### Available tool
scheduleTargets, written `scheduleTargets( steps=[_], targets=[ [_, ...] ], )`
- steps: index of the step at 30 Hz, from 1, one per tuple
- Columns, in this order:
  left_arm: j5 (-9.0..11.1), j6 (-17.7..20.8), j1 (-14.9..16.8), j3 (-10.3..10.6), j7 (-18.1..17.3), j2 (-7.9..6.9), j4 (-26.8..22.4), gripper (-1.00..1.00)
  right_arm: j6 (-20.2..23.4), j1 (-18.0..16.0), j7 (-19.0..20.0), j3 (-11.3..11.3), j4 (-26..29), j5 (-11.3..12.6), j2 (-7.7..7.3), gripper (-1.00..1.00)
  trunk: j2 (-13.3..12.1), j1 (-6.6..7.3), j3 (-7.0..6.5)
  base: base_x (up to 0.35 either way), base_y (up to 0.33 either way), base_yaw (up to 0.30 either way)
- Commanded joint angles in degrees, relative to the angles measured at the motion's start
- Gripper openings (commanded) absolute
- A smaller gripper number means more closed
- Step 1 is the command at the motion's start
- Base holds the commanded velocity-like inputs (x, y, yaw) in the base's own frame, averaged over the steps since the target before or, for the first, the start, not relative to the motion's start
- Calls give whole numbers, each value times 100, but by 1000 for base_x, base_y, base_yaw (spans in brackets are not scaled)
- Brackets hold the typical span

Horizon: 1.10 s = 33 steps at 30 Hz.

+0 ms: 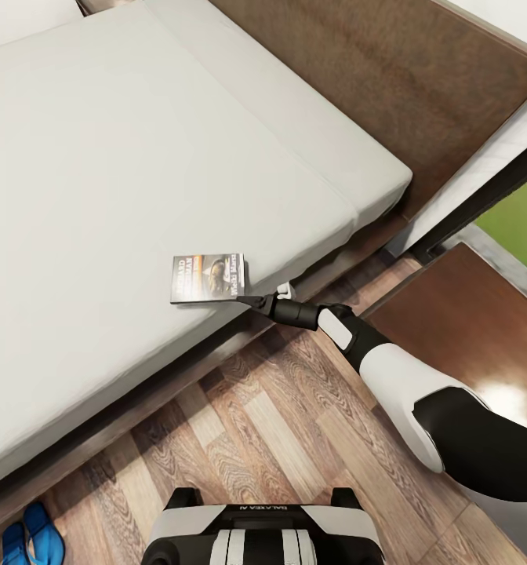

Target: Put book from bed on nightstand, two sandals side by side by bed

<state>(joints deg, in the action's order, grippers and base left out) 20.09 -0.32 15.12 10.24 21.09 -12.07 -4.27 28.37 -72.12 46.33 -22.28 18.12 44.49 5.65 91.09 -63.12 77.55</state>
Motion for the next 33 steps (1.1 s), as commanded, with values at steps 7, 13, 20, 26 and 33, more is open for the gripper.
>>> scheduleTargets(
  steps=[7, 13, 20, 26, 33],
  targets=[
    [57, -3, 0, 49, 18, -2, -4, 100, 37, -4, -1, -22, -2, 51, -2, 100, 1, 0, 2, 0, 0, 0],
    [57, -3, 0, 48, 17, 1, -4, 100, 37, -4, -1, -22, -2, 51, -2, 100, 1, 0, 2, 0, 0, 0],
    [57, -3, 0, 51, 17, 0, -4, 100, 37, -4, -1, -22, -2, 51, -1, 100, 82, -44, 38, 0, 0, 0],
    [57, -3, 0, 51, 16, 2, -4, 100, 37, -4, -1, -22, -2, 51, 5, 100, 202, -110, 92, 0, 0, 0],
    [57, -4, 0, 51, 17, 2, -4, 100, 37, -4, -1, -22, -2, 51, 6, 100, 202, -110, 92, 0, 0, 0]
  ],
)
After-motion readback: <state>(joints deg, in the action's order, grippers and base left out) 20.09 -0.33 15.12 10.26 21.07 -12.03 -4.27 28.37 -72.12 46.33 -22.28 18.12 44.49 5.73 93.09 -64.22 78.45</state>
